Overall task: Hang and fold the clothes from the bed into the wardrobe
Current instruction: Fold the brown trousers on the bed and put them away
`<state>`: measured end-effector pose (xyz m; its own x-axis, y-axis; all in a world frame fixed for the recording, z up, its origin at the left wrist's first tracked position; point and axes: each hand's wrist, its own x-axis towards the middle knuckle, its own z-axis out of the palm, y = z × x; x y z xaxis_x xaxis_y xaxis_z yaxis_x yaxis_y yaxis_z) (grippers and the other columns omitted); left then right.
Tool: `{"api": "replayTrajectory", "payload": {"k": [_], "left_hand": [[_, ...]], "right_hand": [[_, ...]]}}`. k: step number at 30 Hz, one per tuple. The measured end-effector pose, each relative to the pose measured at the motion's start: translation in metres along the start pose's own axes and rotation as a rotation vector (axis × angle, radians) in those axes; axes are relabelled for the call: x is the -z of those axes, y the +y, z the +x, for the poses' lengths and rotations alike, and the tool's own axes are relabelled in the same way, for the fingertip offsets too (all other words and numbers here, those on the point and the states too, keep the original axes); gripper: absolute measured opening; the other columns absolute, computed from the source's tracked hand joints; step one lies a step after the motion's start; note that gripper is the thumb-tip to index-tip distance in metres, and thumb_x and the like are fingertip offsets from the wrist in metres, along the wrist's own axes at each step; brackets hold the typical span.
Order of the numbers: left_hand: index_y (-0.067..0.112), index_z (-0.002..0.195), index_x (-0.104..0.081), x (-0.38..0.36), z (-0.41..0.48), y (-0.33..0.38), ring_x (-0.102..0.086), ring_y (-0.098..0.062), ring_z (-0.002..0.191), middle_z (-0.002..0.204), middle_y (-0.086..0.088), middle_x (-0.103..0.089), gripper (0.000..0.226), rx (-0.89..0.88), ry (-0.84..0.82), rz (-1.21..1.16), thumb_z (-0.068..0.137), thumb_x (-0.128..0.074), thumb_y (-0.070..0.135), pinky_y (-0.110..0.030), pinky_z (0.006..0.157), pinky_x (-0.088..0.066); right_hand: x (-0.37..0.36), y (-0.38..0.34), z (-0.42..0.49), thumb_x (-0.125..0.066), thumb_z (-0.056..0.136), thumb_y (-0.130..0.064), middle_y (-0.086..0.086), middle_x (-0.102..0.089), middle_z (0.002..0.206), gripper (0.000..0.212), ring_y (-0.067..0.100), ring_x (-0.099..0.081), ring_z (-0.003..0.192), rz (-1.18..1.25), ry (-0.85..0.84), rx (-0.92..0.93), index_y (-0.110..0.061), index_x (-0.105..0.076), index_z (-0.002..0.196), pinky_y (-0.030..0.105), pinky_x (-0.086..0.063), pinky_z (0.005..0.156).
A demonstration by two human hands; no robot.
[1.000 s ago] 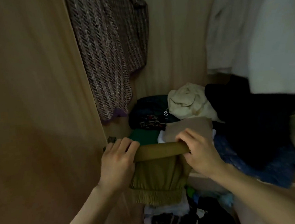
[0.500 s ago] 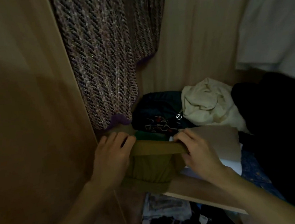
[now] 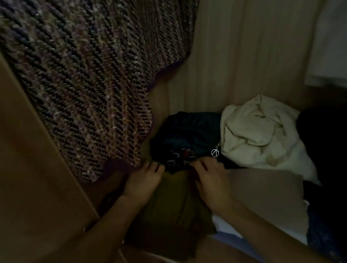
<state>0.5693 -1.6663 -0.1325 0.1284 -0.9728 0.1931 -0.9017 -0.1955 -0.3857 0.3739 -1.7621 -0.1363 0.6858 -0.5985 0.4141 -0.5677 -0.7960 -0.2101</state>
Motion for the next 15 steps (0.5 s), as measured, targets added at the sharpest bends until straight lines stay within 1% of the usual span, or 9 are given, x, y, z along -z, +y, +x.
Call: {"api": "replayTrajectory", "payload": {"k": [2, 3, 4, 7, 9, 11, 12, 14, 15], "left_hand": [[0.012, 0.104, -0.067, -0.007, 0.004, 0.004, -0.064, -0.03, 0.096, 0.102, -0.01, -0.067, 0.035, 0.013, 0.011, -0.016, 0.073, -0.08, 0.017, -0.039, 0.076, -0.054], [0.012, 0.095, -0.07, -0.009, 0.004, 0.006, -0.066, -0.03, 0.089, 0.095, -0.01, -0.068, 0.036, 0.017, 0.026, -0.016, 0.063, -0.086, 0.017, -0.039, 0.074, -0.054], [0.012, 0.091, -0.07, -0.013, 0.003, 0.007, -0.067, -0.03, 0.089, 0.096, -0.01, -0.069, 0.037, 0.02, 0.048, -0.037, 0.059, -0.088, 0.017, -0.04, 0.076, -0.055], [0.011, 0.092, -0.07, -0.024, -0.003, 0.013, -0.066, -0.033, 0.099, 0.109, -0.014, -0.069, 0.037, -0.023, 0.109, -0.133, 0.06, -0.086, 0.019, -0.046, 0.081, -0.055], [0.012, 0.095, -0.07, -0.033, -0.009, 0.02, -0.064, -0.031, 0.1, 0.112, -0.012, -0.068, 0.03, -0.046, 0.127, -0.196, 0.07, -0.081, 0.022, -0.043, 0.082, -0.055], [0.014, 0.109, -0.068, -0.045, -0.015, 0.027, -0.059, -0.028, 0.111, 0.123, -0.009, -0.066, 0.028, 0.008, 0.089, -0.28, 0.088, -0.067, 0.033, -0.041, 0.089, -0.053], [0.014, 0.122, -0.064, -0.052, -0.017, 0.029, -0.053, -0.028, 0.124, 0.136, -0.009, -0.059, 0.038, 0.056, 0.016, -0.346, 0.096, -0.056, 0.041, -0.041, 0.098, -0.049], [0.015, 0.149, -0.042, -0.068, -0.018, 0.031, -0.027, -0.026, 0.147, 0.16, -0.007, -0.031, 0.059, 0.12, -0.142, -0.482, 0.103, -0.036, 0.052, -0.04, 0.119, -0.027], [0.016, 0.156, -0.029, -0.078, -0.018, 0.03, -0.014, -0.023, 0.152, 0.166, -0.005, -0.018, 0.065, 0.122, -0.195, -0.505, 0.103, -0.03, 0.055, -0.038, 0.123, -0.014]], "right_hand": [[-0.011, -0.001, -0.008, -0.079, 0.07, -0.005, 0.015, -0.065, 0.111, 0.042, 0.033, -0.063, 0.099, 0.029, 0.003, 0.096, -0.008, -0.07, 0.111, 0.039, -0.052, 0.079], [-0.017, -0.001, -0.012, -0.077, 0.076, -0.012, 0.015, -0.063, 0.116, 0.041, 0.032, -0.061, 0.103, 0.034, -0.041, 0.133, -0.01, -0.068, 0.116, 0.041, -0.052, 0.082], [-0.023, 0.0, -0.016, -0.072, 0.082, -0.019, 0.013, -0.059, 0.123, 0.041, 0.031, -0.057, 0.109, 0.028, -0.098, 0.149, -0.012, -0.064, 0.122, 0.041, -0.049, 0.087], [-0.041, 0.0, -0.022, -0.049, 0.097, -0.044, 0.011, -0.04, 0.148, 0.053, 0.031, -0.04, 0.131, -0.082, -0.293, 0.169, -0.021, -0.045, 0.144, 0.043, -0.033, 0.11], [-0.052, -0.003, -0.022, -0.037, 0.099, -0.056, 0.011, -0.024, 0.16, 0.064, 0.031, -0.026, 0.143, -0.122, -0.38, 0.186, -0.024, -0.029, 0.153, 0.042, -0.018, 0.118], [-0.062, -0.005, -0.021, -0.027, 0.098, -0.064, 0.011, -0.012, 0.164, 0.072, 0.03, -0.015, 0.148, -0.141, -0.433, 0.193, -0.026, -0.015, 0.157, 0.043, -0.007, 0.121], [-0.065, -0.006, -0.02, -0.022, 0.097, -0.067, 0.012, -0.008, 0.165, 0.074, 0.031, -0.011, 0.15, -0.15, -0.454, 0.185, -0.027, -0.01, 0.158, 0.045, -0.004, 0.121], [-0.073, -0.006, -0.02, -0.015, 0.095, -0.072, 0.014, -0.002, 0.165, 0.077, 0.034, -0.005, 0.151, -0.176, -0.5, 0.154, -0.029, -0.004, 0.158, 0.047, 0.0, 0.121], [-0.076, -0.005, -0.02, -0.013, 0.094, -0.073, 0.015, 0.0, 0.165, 0.079, 0.035, -0.003, 0.151, -0.194, -0.522, 0.139, -0.029, -0.002, 0.158, 0.049, 0.001, 0.122]]}}
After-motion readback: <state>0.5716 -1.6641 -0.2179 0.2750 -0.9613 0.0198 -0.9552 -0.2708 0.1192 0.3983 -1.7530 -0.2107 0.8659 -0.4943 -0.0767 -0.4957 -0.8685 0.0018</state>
